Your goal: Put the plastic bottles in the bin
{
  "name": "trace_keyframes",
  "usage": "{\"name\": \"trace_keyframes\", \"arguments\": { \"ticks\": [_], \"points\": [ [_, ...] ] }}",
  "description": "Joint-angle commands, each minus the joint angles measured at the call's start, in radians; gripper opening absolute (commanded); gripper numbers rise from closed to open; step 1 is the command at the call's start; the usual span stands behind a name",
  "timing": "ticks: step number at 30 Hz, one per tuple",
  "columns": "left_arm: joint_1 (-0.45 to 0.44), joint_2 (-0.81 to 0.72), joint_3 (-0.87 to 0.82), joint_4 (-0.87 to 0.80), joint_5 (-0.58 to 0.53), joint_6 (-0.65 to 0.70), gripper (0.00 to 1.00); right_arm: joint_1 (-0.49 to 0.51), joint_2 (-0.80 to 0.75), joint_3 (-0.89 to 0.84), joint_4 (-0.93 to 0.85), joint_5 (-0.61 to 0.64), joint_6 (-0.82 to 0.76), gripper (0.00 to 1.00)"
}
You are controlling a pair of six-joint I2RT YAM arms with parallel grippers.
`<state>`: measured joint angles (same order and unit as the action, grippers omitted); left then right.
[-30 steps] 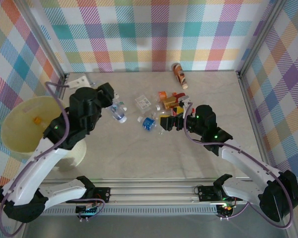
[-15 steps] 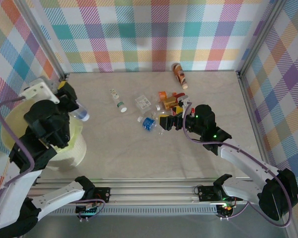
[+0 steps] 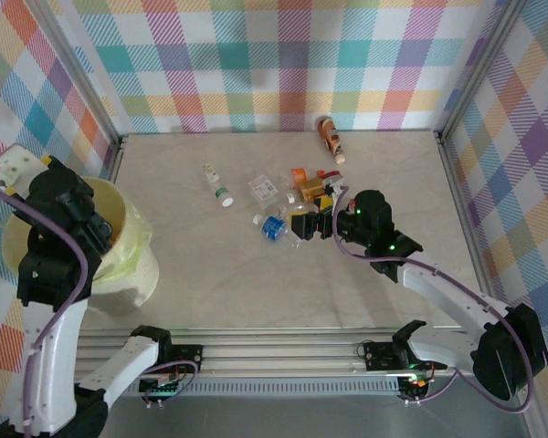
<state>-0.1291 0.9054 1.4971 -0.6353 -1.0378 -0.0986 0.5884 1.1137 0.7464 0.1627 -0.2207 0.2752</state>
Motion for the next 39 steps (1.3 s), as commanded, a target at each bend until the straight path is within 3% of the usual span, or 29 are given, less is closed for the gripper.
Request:
{"name": "trace_keyframes", "arguments": {
  "ticks": [1,6,10,18,28,33,39],
  "points": [
    [0.142,0.038,0.014,-0.069,0.189,-0.099,0.5,0.002,-0.019,0.036,-0.011,-0.013,0.005,1.0],
    [0.392,0.055,-0.006,-0.09,0.461,-0.245,0.5,0.002,-0.038,0.022,-0.028,0.007,-0.002,1.0],
    [0.583,0.069,-0.025,-0.085,0.611,-0.352,0.5,0.001,-0.049,0.016,-0.034,0.009,-0.014,1.0],
    [0.789,0.144,-0.119,-0.023,0.777,-0.551,0.5,0.002,-0.05,0.018,-0.052,0.014,-0.027,1.0],
    [0.825,0.203,-0.197,0.006,0.787,-0.741,0.55,0.002,-0.051,0.016,-0.056,0.002,-0.031,1.0],
    [0.824,0.204,-0.205,-0.006,0.737,-0.832,0.73,0.002,-0.061,0.014,-0.065,0.01,-0.038,1.0],
    [0.824,0.2,-0.175,-0.026,0.781,-0.861,0.91,0.002,-0.066,-0.001,-0.058,0.034,-0.028,1.0]
  ]
}}
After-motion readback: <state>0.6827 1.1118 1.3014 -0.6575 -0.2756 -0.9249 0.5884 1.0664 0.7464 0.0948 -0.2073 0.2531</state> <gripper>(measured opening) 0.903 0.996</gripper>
